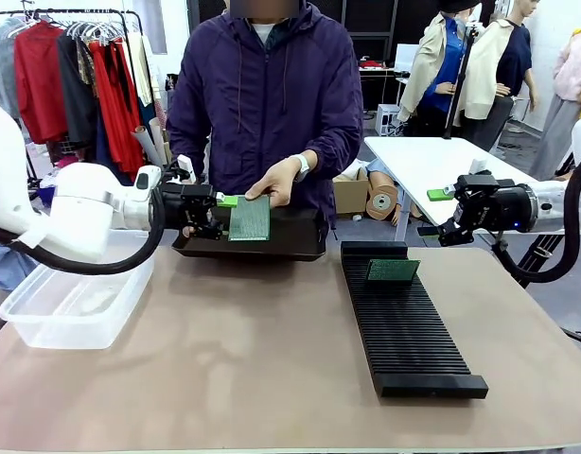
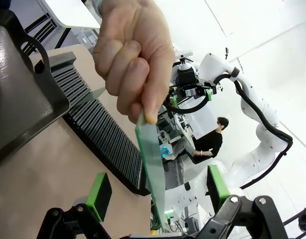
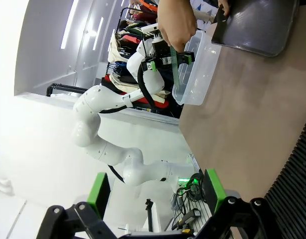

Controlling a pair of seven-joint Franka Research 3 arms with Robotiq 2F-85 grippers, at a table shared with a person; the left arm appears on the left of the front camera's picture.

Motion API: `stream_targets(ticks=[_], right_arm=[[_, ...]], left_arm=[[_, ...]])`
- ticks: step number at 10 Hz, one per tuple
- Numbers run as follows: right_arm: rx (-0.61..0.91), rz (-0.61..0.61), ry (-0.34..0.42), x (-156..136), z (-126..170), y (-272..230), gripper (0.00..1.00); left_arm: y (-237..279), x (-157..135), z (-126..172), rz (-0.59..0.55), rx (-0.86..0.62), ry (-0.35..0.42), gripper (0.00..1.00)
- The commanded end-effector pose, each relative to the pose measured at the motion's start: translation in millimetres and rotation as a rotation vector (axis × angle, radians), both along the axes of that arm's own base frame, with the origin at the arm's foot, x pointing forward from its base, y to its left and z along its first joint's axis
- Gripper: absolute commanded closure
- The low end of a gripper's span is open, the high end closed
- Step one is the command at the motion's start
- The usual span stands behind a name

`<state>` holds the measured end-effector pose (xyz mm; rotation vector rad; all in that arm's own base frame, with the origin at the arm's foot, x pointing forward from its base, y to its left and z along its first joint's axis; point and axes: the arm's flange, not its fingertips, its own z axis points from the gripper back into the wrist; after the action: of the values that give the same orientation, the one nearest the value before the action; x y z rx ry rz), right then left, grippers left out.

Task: Sort PCBs into racks and boxes based on the side picked up.
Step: Pick up the Blank PCB handed by the Human.

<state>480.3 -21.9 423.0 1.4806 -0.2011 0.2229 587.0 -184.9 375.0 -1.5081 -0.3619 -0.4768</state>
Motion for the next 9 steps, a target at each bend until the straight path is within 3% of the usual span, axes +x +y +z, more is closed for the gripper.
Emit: stream_targets(ticks=[1, 3, 4, 9], right_arm=[[-0.005, 0.000, -0.010, 0.1, 1.5, 1.3, 0.00], [-0.005, 0.000, -0.010, 0.1, 1.5, 1.3, 0.00], [-0.005, 0.000, -0.010, 0.1, 1.5, 1.3, 0.00], [-0.005, 0.000, -0.010, 0.1, 1.5, 1.3, 0.00]], left_arm=[[-8.5, 5.9, -3.5, 0.022, -0.040, -0.031, 0.00], [-9.3, 6.9, -5.1, 0.018, -0.060, -0.027, 0.05], [-9.3, 6.5, -5.1, 0.020, -0.058, -0.029, 0.17], [-12.1, 7.4, -8.9, -0.004, -0.089, -0.020, 1.00]])
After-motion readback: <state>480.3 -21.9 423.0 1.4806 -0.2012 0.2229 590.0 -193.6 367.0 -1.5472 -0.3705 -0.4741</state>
